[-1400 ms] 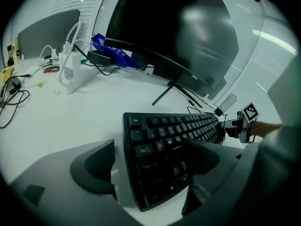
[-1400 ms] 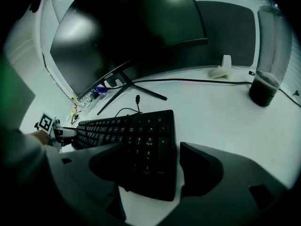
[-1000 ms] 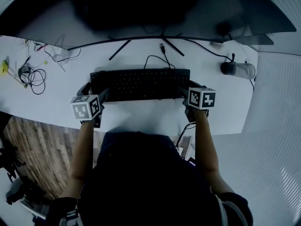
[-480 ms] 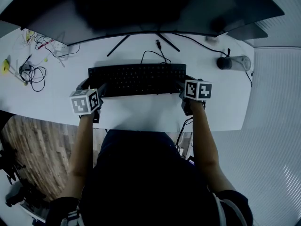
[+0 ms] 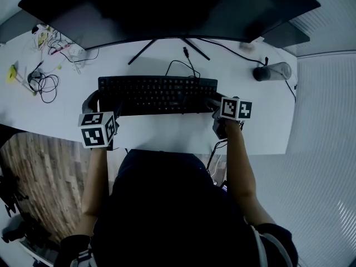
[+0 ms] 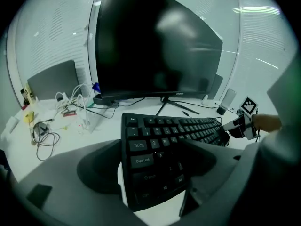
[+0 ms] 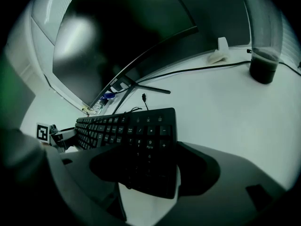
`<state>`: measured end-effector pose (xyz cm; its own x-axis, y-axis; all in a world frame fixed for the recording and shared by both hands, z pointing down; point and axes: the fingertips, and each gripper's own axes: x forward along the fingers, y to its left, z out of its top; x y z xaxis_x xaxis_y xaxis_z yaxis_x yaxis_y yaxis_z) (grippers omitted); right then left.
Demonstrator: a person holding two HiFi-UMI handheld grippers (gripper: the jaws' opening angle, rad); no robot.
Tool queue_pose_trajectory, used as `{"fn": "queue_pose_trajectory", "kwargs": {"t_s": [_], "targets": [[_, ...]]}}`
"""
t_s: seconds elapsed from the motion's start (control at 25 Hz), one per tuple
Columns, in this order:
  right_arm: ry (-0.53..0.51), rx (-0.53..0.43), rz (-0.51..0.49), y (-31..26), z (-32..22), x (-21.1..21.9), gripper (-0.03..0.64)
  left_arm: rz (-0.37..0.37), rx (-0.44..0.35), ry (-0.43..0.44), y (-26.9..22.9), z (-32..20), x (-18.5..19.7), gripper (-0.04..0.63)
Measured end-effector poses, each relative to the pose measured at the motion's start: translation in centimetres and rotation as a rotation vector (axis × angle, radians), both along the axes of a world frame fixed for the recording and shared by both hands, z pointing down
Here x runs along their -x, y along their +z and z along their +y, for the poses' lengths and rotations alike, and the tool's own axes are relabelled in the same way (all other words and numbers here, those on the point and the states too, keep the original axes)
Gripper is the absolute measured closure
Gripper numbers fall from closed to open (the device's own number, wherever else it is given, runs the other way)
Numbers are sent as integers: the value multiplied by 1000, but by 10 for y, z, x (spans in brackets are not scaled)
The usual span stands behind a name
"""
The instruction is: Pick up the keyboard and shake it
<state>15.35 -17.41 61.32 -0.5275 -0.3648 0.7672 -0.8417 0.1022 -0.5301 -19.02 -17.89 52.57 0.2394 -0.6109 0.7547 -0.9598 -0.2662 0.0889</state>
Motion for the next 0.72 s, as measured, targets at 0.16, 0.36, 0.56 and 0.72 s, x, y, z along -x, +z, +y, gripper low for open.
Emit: {"fn": "queue_pose_trajectory", "kwargs": {"t_s": [0.16, 0.36, 0.56, 0.72], "targets": [[6, -25, -69, -7, 2, 9, 290, -36, -67, 4, -33, 4, 1, 202], [19, -31, -155, -7, 9, 21, 290, -89, -133, 21, -64, 9, 3, 206], [39, -81, -139, -21, 10, 17, 290, -72, -161, 12, -70, 10, 3, 206], [-13, -218, 40, -68, -9, 0, 290, 88, -150, -65, -50, 13, 5, 207]]}}
